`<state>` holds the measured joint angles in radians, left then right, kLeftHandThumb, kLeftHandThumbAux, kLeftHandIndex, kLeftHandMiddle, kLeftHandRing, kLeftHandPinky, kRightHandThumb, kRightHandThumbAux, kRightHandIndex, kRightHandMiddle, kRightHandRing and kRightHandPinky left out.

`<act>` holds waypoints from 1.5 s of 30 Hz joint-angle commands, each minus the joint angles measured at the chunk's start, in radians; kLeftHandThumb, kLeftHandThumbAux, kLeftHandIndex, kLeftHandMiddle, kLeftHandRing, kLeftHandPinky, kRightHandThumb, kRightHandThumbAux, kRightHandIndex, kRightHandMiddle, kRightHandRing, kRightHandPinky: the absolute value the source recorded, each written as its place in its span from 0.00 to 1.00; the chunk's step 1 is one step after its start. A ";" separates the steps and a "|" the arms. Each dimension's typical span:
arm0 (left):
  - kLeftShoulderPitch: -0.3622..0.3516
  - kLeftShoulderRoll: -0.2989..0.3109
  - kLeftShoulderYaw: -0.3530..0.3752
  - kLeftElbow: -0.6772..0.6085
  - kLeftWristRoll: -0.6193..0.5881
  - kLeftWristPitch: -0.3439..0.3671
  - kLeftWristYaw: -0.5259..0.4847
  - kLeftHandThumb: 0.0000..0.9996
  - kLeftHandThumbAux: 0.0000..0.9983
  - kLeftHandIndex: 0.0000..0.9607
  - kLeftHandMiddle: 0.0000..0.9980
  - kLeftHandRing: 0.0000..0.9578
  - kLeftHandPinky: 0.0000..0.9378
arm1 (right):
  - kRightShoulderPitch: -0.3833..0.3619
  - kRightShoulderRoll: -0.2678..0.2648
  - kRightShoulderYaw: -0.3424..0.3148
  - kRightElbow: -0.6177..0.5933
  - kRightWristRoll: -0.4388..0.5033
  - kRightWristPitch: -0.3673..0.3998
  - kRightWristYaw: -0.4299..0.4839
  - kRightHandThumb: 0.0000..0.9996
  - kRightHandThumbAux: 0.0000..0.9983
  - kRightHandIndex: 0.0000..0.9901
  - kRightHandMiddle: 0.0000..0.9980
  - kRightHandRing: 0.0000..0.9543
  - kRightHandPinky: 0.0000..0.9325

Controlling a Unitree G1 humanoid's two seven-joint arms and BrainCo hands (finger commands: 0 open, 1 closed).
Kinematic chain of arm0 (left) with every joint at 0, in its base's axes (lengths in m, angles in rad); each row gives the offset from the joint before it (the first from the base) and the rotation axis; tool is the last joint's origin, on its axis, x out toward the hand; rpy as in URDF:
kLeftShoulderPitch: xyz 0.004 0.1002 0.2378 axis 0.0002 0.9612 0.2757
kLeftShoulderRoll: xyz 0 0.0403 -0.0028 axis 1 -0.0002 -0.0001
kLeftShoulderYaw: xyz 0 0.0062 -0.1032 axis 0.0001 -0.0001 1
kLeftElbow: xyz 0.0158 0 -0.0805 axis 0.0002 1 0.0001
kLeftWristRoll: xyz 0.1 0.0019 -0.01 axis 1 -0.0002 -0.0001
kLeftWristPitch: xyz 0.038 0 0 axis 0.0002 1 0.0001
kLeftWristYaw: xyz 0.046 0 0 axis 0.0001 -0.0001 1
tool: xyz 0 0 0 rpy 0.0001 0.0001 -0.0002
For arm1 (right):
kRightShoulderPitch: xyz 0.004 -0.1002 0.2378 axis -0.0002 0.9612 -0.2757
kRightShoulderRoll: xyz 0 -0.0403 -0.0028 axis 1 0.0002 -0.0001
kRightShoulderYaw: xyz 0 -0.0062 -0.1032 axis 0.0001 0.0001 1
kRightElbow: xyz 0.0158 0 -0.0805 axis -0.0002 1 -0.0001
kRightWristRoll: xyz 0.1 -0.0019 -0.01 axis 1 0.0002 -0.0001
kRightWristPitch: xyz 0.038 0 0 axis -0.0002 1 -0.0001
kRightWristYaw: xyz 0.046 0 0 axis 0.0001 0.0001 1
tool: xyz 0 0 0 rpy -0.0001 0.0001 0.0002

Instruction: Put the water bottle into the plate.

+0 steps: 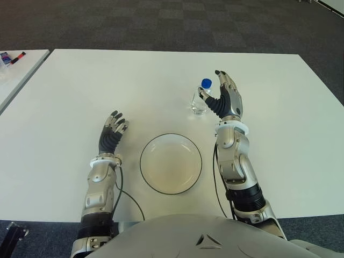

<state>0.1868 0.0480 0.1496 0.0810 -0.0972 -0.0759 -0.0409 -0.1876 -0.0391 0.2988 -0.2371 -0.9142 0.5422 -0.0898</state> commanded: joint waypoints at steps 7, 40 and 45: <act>-0.004 0.006 0.002 0.027 0.034 -0.012 0.033 0.39 0.65 0.07 0.10 0.13 0.19 | -0.074 -0.025 -0.003 0.103 0.027 -0.078 -0.052 0.38 0.42 0.00 0.02 0.05 0.15; -0.008 -0.001 0.007 0.042 0.037 0.011 0.045 0.37 0.67 0.06 0.09 0.11 0.17 | -0.271 -0.100 -0.014 0.330 0.104 -0.225 -0.069 0.38 0.40 0.00 0.06 0.09 0.19; -0.007 0.000 0.005 0.041 0.034 0.009 0.040 0.37 0.67 0.06 0.09 0.11 0.17 | -0.294 -0.113 -0.011 0.370 0.115 -0.251 -0.084 0.37 0.41 0.00 0.06 0.09 0.20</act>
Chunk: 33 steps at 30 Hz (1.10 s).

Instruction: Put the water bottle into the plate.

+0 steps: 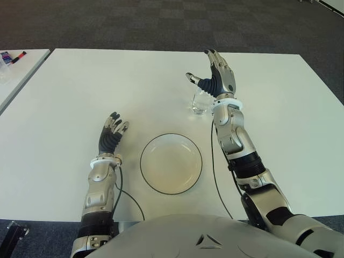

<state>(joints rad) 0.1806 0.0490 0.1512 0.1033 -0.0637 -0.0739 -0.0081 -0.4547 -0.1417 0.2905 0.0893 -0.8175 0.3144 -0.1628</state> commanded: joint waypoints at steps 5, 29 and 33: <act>0.004 -0.005 0.002 0.015 -0.004 -0.008 0.004 0.37 0.67 0.06 0.09 0.11 0.18 | -0.048 -0.018 0.000 0.077 0.025 -0.044 -0.017 0.35 0.41 0.00 0.06 0.09 0.19; 0.037 -0.008 -0.012 -0.052 -0.055 -0.007 -0.039 0.43 0.67 0.10 0.13 0.17 0.25 | -0.171 -0.029 0.012 0.261 0.068 -0.081 -0.014 0.32 0.44 0.00 0.05 0.09 0.20; 0.038 -0.010 -0.012 -0.057 -0.066 -0.015 -0.045 0.44 0.66 0.11 0.15 0.19 0.28 | -0.210 -0.030 0.014 0.337 0.086 -0.097 -0.013 0.31 0.44 0.00 0.05 0.10 0.21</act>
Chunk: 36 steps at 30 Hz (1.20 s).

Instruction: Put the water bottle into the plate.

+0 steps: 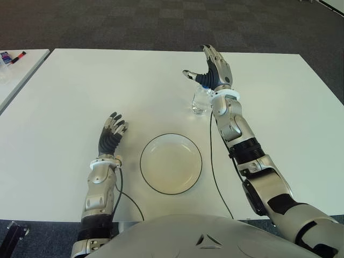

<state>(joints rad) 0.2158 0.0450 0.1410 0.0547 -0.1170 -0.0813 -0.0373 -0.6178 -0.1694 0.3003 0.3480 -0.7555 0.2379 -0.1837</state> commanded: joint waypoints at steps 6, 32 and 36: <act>0.008 -0.006 -0.006 -0.028 0.003 0.004 -0.003 0.45 0.65 0.10 0.16 0.21 0.30 | -0.082 -0.004 0.011 0.157 0.045 -0.043 0.005 0.32 0.44 0.01 0.05 0.10 0.22; 0.002 0.005 0.002 -0.002 0.073 0.051 0.060 0.35 0.68 0.08 0.11 0.11 0.17 | -0.163 0.005 0.030 0.427 0.106 -0.175 -0.068 0.34 0.45 0.03 0.05 0.09 0.20; 0.005 0.010 -0.005 0.002 0.082 0.035 0.048 0.33 0.69 0.08 0.10 0.11 0.17 | -0.176 0.008 0.031 0.468 0.113 -0.188 -0.081 0.34 0.46 0.03 0.05 0.10 0.21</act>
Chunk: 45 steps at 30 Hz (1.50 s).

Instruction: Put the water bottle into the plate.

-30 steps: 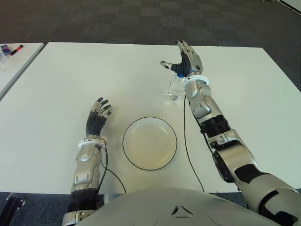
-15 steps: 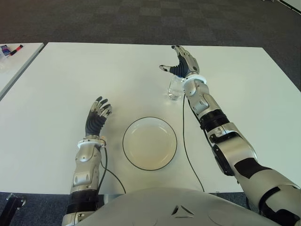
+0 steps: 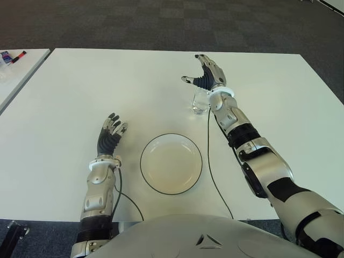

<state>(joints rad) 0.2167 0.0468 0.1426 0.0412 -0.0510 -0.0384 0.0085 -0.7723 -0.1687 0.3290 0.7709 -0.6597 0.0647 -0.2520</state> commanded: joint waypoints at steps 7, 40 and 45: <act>0.006 0.008 -0.004 0.013 -0.013 -0.016 -0.029 0.33 0.69 0.08 0.11 0.12 0.19 | -0.035 0.010 0.006 0.097 0.025 -0.033 -0.024 0.33 0.46 0.04 0.06 0.11 0.22; 0.000 0.006 0.005 0.012 -0.064 -0.020 -0.058 0.40 0.66 0.07 0.11 0.14 0.21 | -0.054 0.020 0.029 0.176 0.042 -0.073 -0.065 0.30 0.46 0.03 0.08 0.14 0.24; 0.000 0.006 0.006 0.013 -0.069 -0.025 -0.060 0.40 0.66 0.08 0.12 0.15 0.22 | -0.054 0.020 0.033 0.179 0.042 -0.072 -0.063 0.29 0.46 0.03 0.08 0.14 0.23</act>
<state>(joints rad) 0.2181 0.0491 0.1455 0.0424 -0.1157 -0.0559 -0.0378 -0.8107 -0.1558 0.3545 0.9367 -0.6234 -0.0005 -0.3136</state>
